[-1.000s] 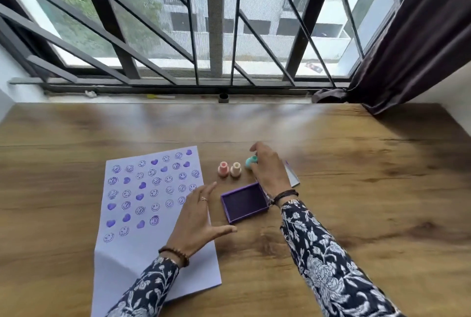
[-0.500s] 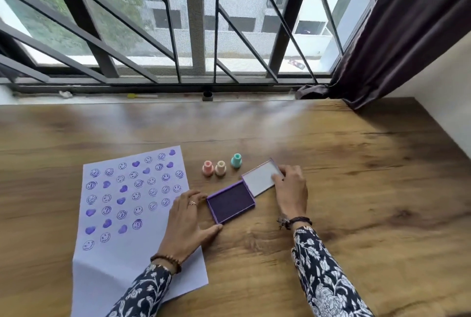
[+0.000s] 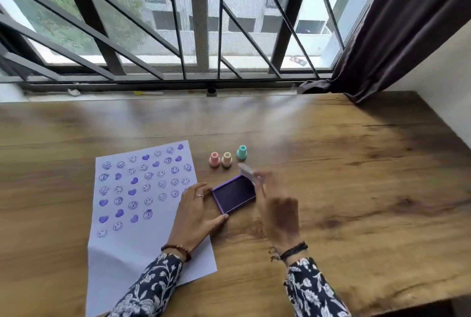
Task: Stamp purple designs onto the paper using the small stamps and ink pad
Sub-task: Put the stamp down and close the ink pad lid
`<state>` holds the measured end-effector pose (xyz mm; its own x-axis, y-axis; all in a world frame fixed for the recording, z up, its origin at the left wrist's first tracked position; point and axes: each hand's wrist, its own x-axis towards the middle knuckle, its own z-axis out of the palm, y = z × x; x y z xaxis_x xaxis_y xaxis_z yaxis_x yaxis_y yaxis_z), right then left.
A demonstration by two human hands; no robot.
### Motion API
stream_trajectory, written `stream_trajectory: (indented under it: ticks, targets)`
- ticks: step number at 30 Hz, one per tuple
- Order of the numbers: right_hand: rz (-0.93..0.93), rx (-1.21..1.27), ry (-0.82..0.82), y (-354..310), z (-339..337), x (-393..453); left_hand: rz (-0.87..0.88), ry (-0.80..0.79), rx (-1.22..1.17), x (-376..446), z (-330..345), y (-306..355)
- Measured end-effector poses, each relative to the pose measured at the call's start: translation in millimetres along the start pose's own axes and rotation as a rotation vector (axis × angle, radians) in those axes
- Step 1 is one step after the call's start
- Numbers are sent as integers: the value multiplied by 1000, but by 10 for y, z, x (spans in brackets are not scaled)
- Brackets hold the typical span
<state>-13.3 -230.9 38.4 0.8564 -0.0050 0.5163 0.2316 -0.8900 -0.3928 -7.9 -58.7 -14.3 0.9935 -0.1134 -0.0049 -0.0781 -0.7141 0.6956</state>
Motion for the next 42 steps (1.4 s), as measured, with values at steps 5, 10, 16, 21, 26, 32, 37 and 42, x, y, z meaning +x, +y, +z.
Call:
stream_trajectory:
  ticks: [5,10,16,21,26,32,37,42]
  targets:
    - [-189,-71,-150,-239,279,-479,7,-19,-10,0,-10,-16]
    - [-27,-4,-243,-262,360,-458,28,-33,-13,-4,-24,-18]
    - [280,29,-551,-232,432,-138,28,-27,-32,-7,-21,-31]
    - [364,-39,-368,-308,392,-153,35,-21,-20,-10,-26,-22]
    - [537,-67,-407,-348,371,-259,44,-28,-20,-8,-21,-40]
    - [579,-52,-387,-366,427,-228,31,-17,-51,3,5,-57]
    - [570,-89,-390,-373,500,-145,79,-39,-18,10,-3,-92]
    - [598,-143,-329,-406,584,-141,105,-105,-25,4,-22,-137]
